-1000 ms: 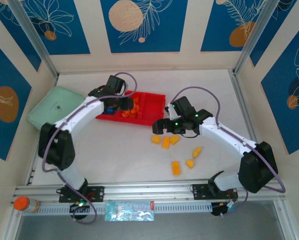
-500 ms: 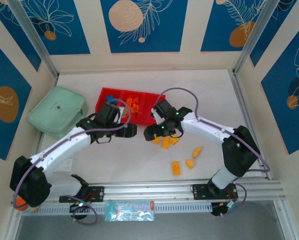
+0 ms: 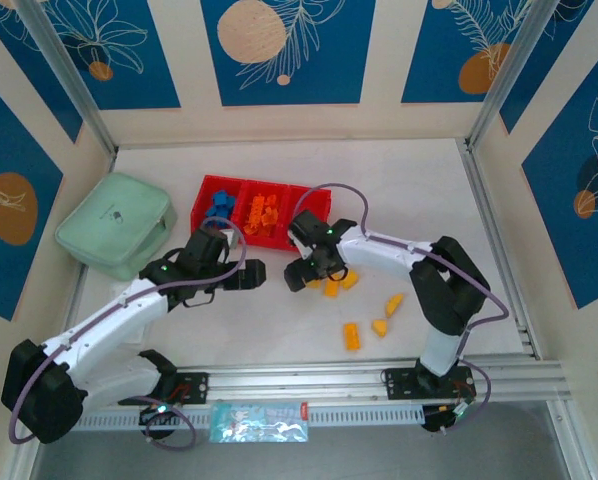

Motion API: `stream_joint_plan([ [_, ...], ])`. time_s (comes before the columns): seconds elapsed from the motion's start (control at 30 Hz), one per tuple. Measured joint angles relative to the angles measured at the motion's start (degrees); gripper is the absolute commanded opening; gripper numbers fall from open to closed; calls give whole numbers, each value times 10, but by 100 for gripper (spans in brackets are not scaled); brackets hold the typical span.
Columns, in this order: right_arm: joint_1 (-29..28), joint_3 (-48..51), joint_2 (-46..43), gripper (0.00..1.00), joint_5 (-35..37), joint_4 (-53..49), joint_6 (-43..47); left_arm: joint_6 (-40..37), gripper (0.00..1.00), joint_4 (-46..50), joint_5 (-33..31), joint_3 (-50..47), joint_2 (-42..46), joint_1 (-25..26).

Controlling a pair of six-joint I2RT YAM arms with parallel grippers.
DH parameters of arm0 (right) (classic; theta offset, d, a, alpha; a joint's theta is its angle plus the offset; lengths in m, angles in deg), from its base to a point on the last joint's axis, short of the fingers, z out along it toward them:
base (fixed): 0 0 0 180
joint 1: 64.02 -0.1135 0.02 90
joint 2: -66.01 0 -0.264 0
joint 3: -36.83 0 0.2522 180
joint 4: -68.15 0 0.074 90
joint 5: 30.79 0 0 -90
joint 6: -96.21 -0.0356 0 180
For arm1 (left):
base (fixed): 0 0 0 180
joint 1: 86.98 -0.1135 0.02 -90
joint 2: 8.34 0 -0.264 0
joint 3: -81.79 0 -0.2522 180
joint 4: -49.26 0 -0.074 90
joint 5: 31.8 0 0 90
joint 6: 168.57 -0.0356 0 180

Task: Sort the legos into containers by color
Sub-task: Pick up the lego from the center of the table.

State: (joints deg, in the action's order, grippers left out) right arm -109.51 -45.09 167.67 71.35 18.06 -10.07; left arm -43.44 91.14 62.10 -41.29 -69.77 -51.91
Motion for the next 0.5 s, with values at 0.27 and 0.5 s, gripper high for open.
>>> stream_joint_plan([
  [0.27,-38,0,17,68,17,1,16,15,99,-6,-22,-17,16,0],
  [0.5,-43,-8,33,50,31,-1,15,21,99,-7,-31,-23,21,0],
])
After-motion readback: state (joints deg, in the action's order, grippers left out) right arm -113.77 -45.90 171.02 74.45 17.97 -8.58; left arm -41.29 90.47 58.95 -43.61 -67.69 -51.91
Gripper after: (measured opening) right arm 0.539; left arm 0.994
